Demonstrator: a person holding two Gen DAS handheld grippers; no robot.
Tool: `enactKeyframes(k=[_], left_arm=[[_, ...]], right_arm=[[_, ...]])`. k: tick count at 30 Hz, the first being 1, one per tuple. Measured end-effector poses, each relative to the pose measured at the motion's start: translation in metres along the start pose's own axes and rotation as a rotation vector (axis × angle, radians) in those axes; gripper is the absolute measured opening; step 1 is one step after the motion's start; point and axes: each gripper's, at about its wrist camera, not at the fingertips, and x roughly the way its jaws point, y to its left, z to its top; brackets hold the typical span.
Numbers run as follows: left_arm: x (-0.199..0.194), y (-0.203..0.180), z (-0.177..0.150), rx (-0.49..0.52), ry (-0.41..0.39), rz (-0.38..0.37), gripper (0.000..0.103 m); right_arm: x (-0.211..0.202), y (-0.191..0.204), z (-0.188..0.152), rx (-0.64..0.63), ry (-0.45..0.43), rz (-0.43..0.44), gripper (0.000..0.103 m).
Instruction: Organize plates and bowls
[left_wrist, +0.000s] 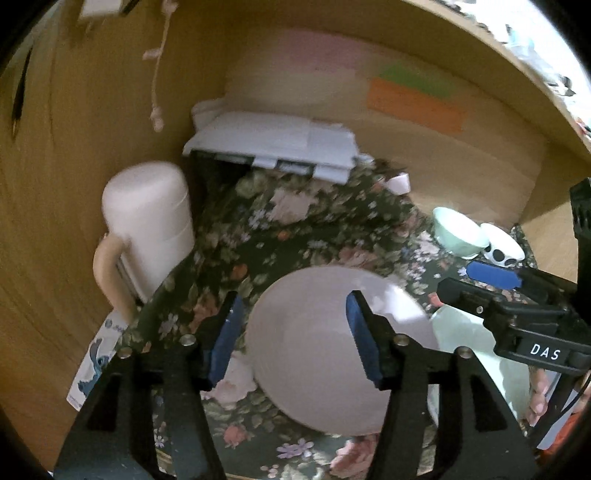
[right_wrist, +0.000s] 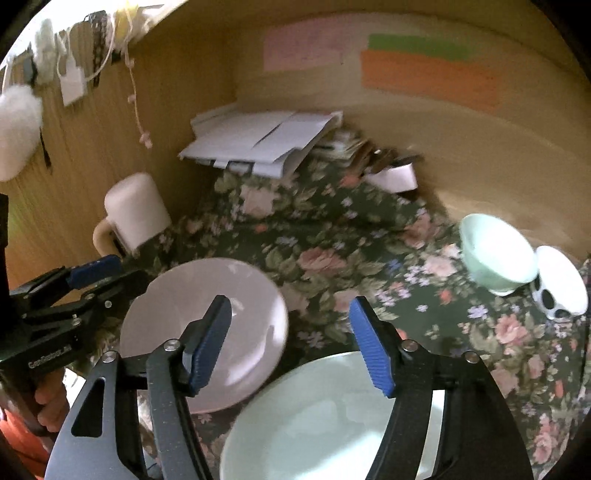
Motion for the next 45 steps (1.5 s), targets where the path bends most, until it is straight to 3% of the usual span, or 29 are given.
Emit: enactKeyframes(k=[4, 8, 19, 29, 33, 39, 45], left_arm=[[-0.008, -0.022, 0.012, 0.043, -0.036, -0.02, 0.068], [-0.008, -0.046, 0.023, 0.076, -0.055, -0.042, 0.07], [0.014, -0.107, 0.054, 0.108, -0.037, -0.124, 0.073], [0.05, -0.147, 0.083, 0.147, -0.006, -0.135, 0.076], [0.071, -0.156, 0.092, 0.162, 0.015, -0.136, 0.076], [0.105, -0.161, 0.099, 0.174, 0.05, -0.128, 0.076], [0.143, -0.164, 0.103, 0.177, 0.103, -0.109, 0.076]], right_arm=[[-0.018, -0.015, 0.001, 0.006, -0.039, -0.034, 0.065], [-0.041, -0.039, 0.001, 0.034, -0.098, -0.085, 0.076], [-0.085, -0.11, 0.006, 0.101, -0.18, -0.229, 0.077], [-0.062, -0.166, 0.019, 0.185, -0.153, -0.274, 0.077], [-0.039, -0.193, 0.016, 0.253, -0.094, -0.254, 0.076], [-0.009, -0.218, 0.01, 0.308, -0.025, -0.254, 0.056], [0.015, -0.235, 0.013, 0.347, 0.016, -0.266, 0.049]])
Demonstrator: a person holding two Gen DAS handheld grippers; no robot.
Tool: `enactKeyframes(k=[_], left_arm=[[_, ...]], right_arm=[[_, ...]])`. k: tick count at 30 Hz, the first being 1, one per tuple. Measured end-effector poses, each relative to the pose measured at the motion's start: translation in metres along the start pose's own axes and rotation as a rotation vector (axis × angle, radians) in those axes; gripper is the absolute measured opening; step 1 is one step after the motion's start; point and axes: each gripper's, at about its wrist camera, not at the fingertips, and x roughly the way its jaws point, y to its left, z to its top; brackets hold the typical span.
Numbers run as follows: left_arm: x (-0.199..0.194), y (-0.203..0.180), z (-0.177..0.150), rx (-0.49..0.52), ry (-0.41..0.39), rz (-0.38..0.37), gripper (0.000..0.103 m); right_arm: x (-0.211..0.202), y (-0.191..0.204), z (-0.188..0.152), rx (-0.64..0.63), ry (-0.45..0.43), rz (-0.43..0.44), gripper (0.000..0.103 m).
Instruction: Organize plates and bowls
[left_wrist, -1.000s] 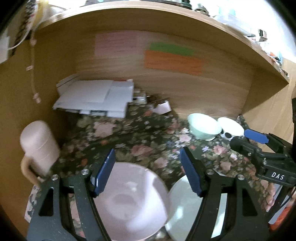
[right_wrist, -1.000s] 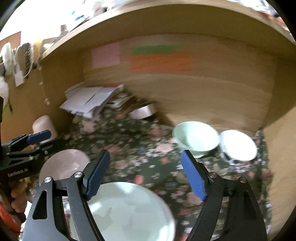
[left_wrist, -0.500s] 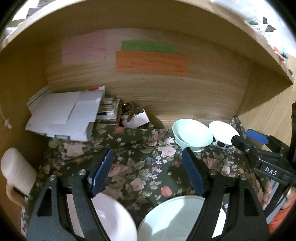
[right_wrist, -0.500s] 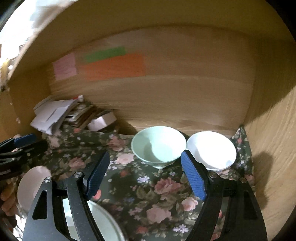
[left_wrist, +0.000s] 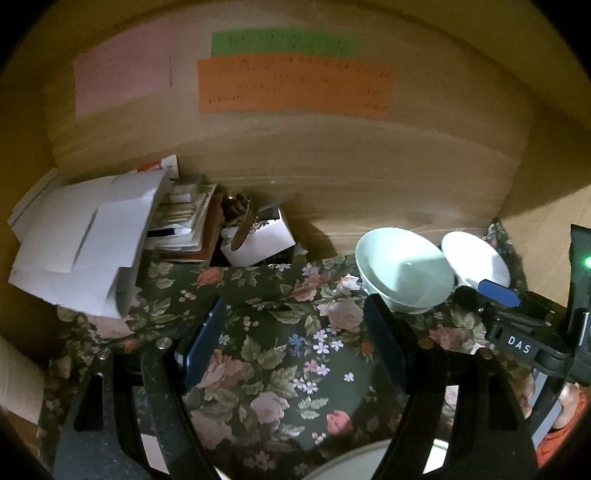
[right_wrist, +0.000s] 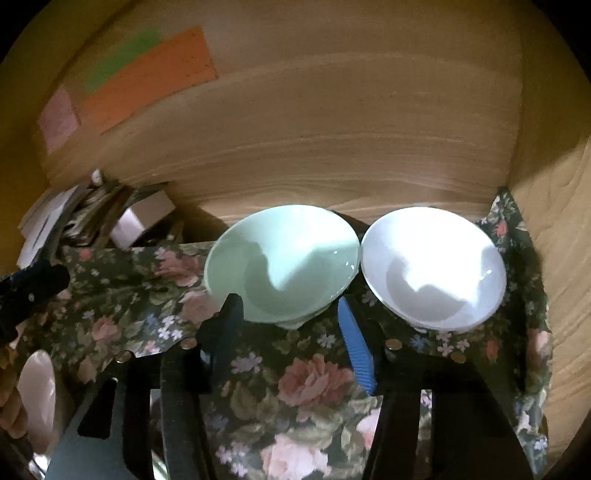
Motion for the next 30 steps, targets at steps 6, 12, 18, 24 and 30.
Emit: enactKeyframes(k=[6, 12, 18, 24, 30], left_arm=[[0.027, 0.0, 0.006, 0.017, 0.043, 0.004, 0.076], [0.048, 0.001, 0.008, 0.039, 0.101, 0.017, 0.076], [0.058, -0.002, 0.013, 0.054, 0.126, 0.025, 0.076], [0.058, -0.011, 0.013, 0.078, 0.125, 0.006, 0.076], [0.059, -0.014, 0.012, 0.089, 0.117, -0.004, 0.076]], right_arm=[[0.027, -0.006, 0.003, 0.014, 0.067, -0.027, 0.037], [0.038, -0.015, 0.004, 0.038, 0.093, -0.05, 0.034], [0.044, -0.02, 0.005, 0.068, 0.108, -0.055, 0.034], [0.052, -0.021, 0.008, 0.063, 0.121, -0.07, 0.031], [0.059, -0.006, 0.014, -0.003, 0.138, -0.038, 0.024]])
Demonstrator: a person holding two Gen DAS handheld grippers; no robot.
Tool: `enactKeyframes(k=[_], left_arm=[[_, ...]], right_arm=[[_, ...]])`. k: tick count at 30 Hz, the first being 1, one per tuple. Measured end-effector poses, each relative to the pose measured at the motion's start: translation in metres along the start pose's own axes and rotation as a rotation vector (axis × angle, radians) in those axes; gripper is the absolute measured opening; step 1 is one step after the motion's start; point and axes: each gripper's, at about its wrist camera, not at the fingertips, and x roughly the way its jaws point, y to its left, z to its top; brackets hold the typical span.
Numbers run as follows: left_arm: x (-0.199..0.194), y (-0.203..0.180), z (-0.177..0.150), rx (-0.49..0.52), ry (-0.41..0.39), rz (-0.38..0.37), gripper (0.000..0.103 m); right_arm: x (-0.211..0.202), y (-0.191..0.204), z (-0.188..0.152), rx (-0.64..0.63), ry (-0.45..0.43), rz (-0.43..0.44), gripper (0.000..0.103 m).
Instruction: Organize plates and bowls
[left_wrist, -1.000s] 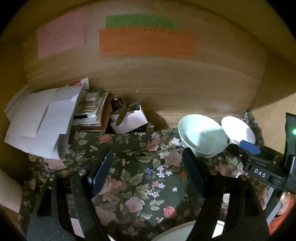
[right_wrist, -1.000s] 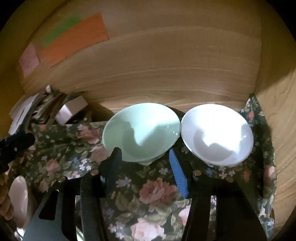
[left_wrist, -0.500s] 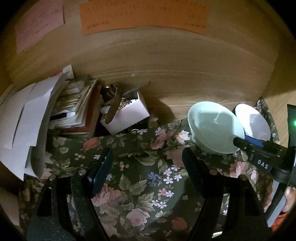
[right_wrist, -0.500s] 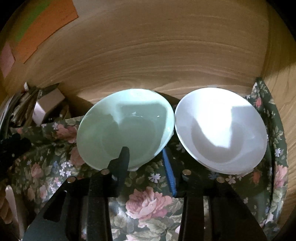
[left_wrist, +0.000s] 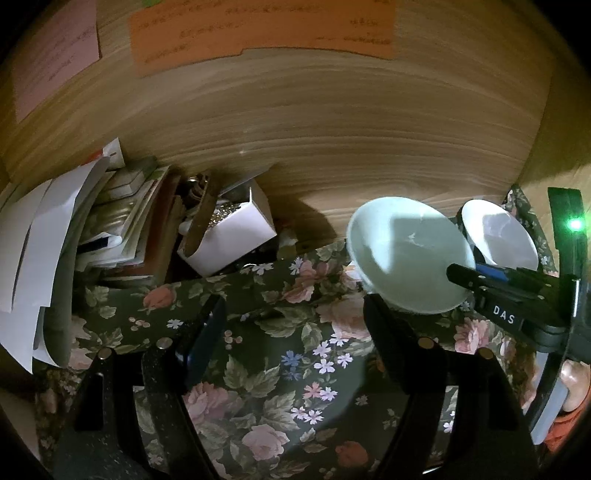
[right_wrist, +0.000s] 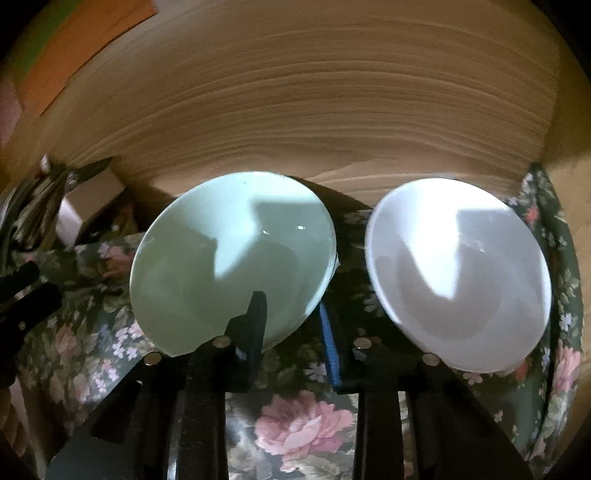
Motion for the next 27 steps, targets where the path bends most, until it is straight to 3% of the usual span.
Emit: enactKeyframes(k=[12, 19, 24, 27], left_arm=[[0.028, 0.009, -0.003, -0.039, 0.086, 0.003, 0.074], [0.043, 0.012, -0.003, -0.045, 0.129, 0.025, 0.068], [0.056, 0.014, -0.005, -0.061, 0.187, 0.019, 0.059], [0.06, 0.013, -0.005, -0.055, 0.198, 0.017, 0.052]], right_arm=[[-0.017, 0.03, -0.013, -0.126, 0.039, 0.102, 0.024], [-0.022, 0.031, -0.02, -0.106, 0.09, 0.211, 0.024], [-0.032, 0.028, -0.025, -0.114, 0.097, 0.222, 0.026], [-0.043, 0.029, -0.031, -0.119, 0.046, 0.174, 0.026]])
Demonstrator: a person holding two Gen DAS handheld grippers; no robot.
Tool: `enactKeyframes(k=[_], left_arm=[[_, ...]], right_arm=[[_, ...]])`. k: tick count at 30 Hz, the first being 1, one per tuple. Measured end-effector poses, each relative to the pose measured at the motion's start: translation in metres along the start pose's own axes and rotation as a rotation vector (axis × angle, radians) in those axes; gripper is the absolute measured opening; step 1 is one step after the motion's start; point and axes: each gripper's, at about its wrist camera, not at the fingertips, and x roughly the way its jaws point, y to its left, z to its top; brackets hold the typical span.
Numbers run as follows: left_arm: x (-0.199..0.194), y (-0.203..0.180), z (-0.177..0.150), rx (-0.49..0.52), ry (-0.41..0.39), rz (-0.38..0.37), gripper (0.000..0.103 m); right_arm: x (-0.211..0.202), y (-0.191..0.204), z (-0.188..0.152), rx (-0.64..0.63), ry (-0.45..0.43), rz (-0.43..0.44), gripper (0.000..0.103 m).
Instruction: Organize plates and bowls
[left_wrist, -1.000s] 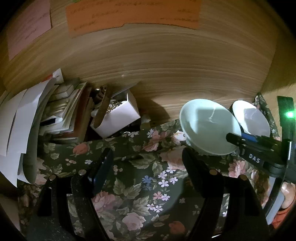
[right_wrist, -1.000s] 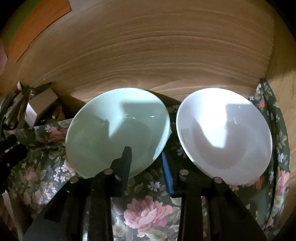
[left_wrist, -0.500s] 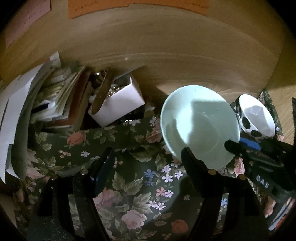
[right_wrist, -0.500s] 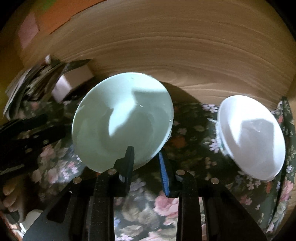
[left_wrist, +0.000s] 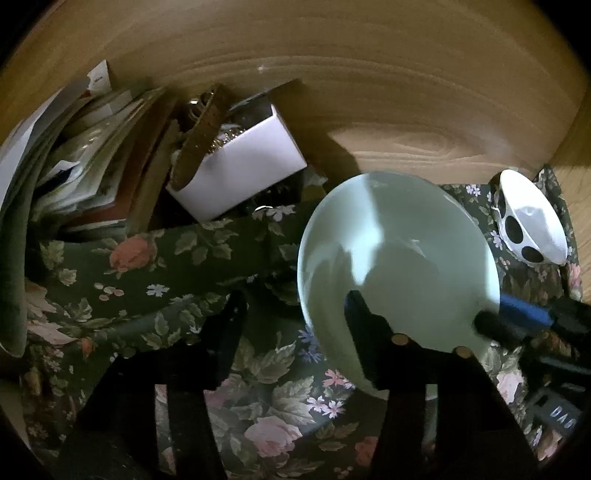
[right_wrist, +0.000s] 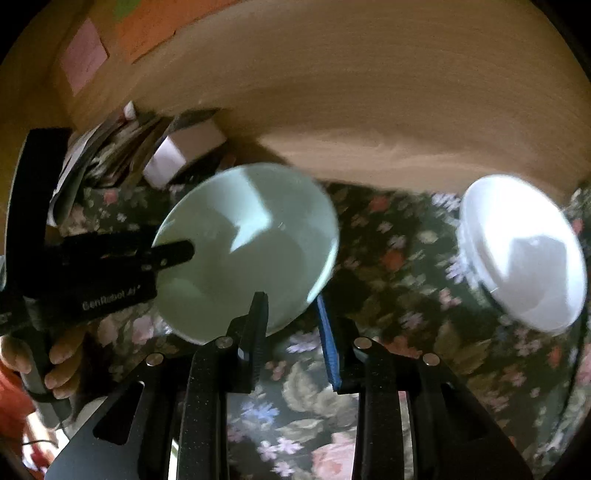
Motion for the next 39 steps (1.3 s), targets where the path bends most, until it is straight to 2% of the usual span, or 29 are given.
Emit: enactKeyframes(k=[2, 5, 13, 15, 16, 22, 27, 39], left_arm=[[0.0, -0.005, -0.001, 0.012, 0.004, 0.003, 0.049], [0.002, -0.011, -0.001, 0.027, 0.014, -0.001, 0.043], [0.014, -0.026, 0.0, 0.059, 0.047, -0.027, 0.024], [0.015, -0.031, 0.0, 0.074, 0.044, -0.039, 0.024], [0.015, -0.033, -0.001, 0.085, 0.034, -0.035, 0.024], [0.011, -0.04, -0.001, 0.097, 0.023, -0.024, 0.024], [-0.002, -0.039, -0.006, 0.096, 0.011, -0.036, 0.024], [-0.067, -0.035, -0.018, 0.072, -0.126, -0.062, 0.024]], right_arm=[[-0.013, -0.01, 0.001, 0.016, -0.018, 0.002, 0.028], [-0.007, -0.014, 0.007, 0.034, -0.018, -0.024, 0.029], [0.037, -0.014, 0.014, 0.07, 0.028, -0.005, 0.029], [0.039, -0.009, 0.014, 0.048, 0.027, -0.01, 0.019], [0.042, -0.006, 0.015, 0.04, 0.03, -0.014, 0.018], [0.041, -0.003, 0.014, 0.039, 0.018, -0.035, 0.018], [0.021, 0.005, 0.011, 0.028, -0.018, -0.045, 0.018], [-0.035, 0.031, 0.006, 0.018, -0.152, -0.019, 0.018]])
